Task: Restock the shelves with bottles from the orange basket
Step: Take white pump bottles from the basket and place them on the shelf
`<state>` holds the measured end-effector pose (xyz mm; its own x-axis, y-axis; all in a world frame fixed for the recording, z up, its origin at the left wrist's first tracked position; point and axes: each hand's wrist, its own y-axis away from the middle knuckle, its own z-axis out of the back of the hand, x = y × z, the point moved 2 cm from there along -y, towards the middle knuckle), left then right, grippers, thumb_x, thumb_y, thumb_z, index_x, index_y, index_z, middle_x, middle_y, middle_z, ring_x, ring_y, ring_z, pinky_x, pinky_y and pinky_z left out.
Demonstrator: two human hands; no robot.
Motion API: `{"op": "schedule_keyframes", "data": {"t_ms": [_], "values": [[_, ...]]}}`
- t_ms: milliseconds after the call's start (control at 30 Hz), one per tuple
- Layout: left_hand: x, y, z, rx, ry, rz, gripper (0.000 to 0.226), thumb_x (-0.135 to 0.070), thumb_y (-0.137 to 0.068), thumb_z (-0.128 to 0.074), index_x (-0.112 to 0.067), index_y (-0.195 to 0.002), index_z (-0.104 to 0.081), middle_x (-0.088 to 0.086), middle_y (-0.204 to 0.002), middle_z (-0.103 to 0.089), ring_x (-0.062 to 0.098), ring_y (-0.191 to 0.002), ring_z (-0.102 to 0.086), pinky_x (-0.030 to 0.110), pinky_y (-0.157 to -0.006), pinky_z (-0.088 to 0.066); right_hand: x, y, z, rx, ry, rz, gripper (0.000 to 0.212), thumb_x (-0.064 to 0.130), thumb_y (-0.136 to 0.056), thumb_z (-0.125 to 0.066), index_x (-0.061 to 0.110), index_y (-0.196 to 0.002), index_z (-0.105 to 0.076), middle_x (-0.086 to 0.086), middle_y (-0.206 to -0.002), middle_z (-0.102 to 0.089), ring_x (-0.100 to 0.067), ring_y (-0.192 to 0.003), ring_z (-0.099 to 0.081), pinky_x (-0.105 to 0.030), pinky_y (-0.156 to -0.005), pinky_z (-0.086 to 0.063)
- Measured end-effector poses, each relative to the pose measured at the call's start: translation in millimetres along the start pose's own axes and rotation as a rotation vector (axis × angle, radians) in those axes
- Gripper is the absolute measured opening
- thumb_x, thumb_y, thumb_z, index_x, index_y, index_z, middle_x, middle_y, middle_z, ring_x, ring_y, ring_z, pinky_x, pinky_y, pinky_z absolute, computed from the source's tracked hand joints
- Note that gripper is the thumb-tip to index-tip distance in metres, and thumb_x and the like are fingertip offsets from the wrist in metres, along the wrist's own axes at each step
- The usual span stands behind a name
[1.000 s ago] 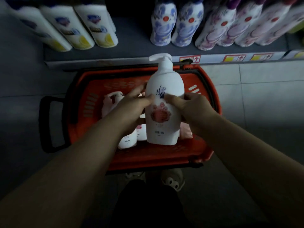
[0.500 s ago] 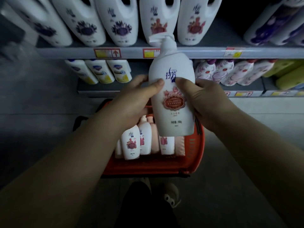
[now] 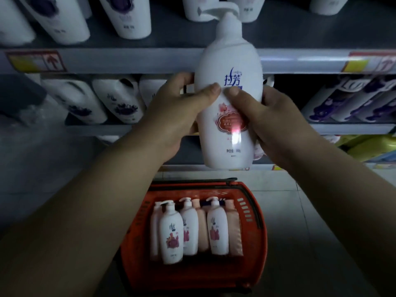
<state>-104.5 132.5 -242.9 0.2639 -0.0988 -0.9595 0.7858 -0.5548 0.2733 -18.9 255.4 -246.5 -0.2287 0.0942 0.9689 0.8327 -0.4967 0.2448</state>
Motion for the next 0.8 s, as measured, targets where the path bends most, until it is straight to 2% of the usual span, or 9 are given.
{"op": "schedule_keyframes", "data": {"t_ms": [100,200,300,433,500,567,633,700,800], "values": [[-22,-19,6,-0.014,-0.030,-0.070,0.033,-0.025,-0.086,-0.069,-0.023,-0.116,-0.056,0.003,-0.106,-0.071,0.020,-0.093,-0.071,0.050,-0.081,-0.058,27,-20,0,-0.025,0.121,0.081,0.032,0.038,-0.084,-0.067,0.014,-0.106,-0.064,0.004,-0.084,-0.074,-0.004,-0.071,-0.071,-0.016,-0.056,-0.051],[-44,-40,11,-0.030,-0.022,-0.123,0.036,-0.020,-0.087,-0.067,-0.018,-0.121,-0.054,0.006,-0.107,-0.070,0.020,-0.094,-0.071,0.049,-0.082,-0.057,52,-41,-2,-0.047,0.183,0.145,0.036,0.039,-0.082,-0.069,0.011,-0.104,-0.066,0.005,-0.080,-0.072,0.002,-0.062,-0.067,-0.012,-0.049,-0.046],[-67,-65,14,-0.047,0.015,-0.187,0.041,-0.012,-0.090,-0.062,-0.012,-0.130,-0.050,0.007,-0.113,-0.069,0.018,-0.097,-0.070,0.042,-0.086,-0.057,76,-67,-8,-0.086,0.219,0.238,0.035,0.031,-0.081,-0.072,0.008,-0.106,-0.066,0.006,-0.085,-0.071,0.004,-0.068,-0.068,-0.009,-0.055,-0.047],[-91,-102,19,-0.034,-0.025,-0.312,0.050,-0.007,-0.091,-0.058,-0.012,-0.139,-0.043,0.005,-0.124,-0.065,0.015,-0.110,-0.064,0.042,-0.095,-0.052,101,-107,-13,-0.177,0.367,0.356,0.043,0.036,-0.077,-0.076,0.010,-0.110,-0.064,0.002,-0.097,-0.071,-0.006,-0.085,-0.068,-0.021,-0.071,-0.055],[-99,-119,20,-0.022,-0.049,-0.360,0.059,-0.014,-0.087,-0.061,-0.014,-0.143,-0.040,0.005,-0.130,-0.061,0.016,-0.116,-0.061,0.043,-0.098,-0.050,110,-123,-15,-0.224,0.404,0.394,0.043,0.035,-0.077,-0.076,0.010,-0.109,-0.064,0.003,-0.097,-0.070,-0.008,-0.087,-0.066,-0.026,-0.075,-0.055],[-105,-131,21,-0.030,-0.079,-0.408,0.072,-0.030,-0.078,-0.064,-0.018,-0.144,-0.039,0.002,-0.133,-0.059,0.015,-0.118,-0.059,0.044,-0.099,-0.049,118,-135,-17,-0.253,0.402,0.418,0.038,0.032,-0.077,-0.076,0.010,-0.106,-0.062,0.007,-0.092,-0.067,-0.005,-0.084,-0.064,-0.019,-0.073,-0.053],[-108,-142,23,-0.037,-0.070,-0.436,0.076,-0.032,-0.075,-0.063,-0.020,-0.145,-0.037,0.000,-0.135,-0.057,0.015,-0.120,-0.058,0.043,-0.100,-0.048,123,-144,-18,-0.267,0.399,0.433,0.032,0.029,-0.078,-0.076,0.014,-0.100,-0.058,0.016,-0.085,-0.061,0.005,-0.077,-0.058,-0.006,-0.064,-0.045],[-110,-152,24,-0.035,-0.074,-0.455,0.076,-0.030,-0.076,-0.062,-0.020,-0.146,-0.035,0.000,-0.137,-0.056,0.014,-0.121,-0.057,0.043,-0.100,-0.048,126,-150,-19,-0.276,0.394,0.438,0.032,0.027,-0.078,-0.076,0.017,-0.101,-0.056,0.020,-0.082,-0.055,0.009,-0.073,-0.053,-0.002,-0.061,-0.041],[-107,-163,27,-0.038,-0.083,-0.470,0.078,-0.031,-0.075,-0.064,-0.020,-0.147,-0.035,-0.001,-0.137,-0.055,0.014,-0.123,-0.055,0.043,-0.103,-0.046,122,-160,-25,-0.296,0.370,0.428,0.036,0.024,-0.077,-0.077,0.012,-0.106,-0.059,0.016,-0.086,-0.060,0.007,-0.073,-0.054,-0.003,-0.062,-0.041]]}}
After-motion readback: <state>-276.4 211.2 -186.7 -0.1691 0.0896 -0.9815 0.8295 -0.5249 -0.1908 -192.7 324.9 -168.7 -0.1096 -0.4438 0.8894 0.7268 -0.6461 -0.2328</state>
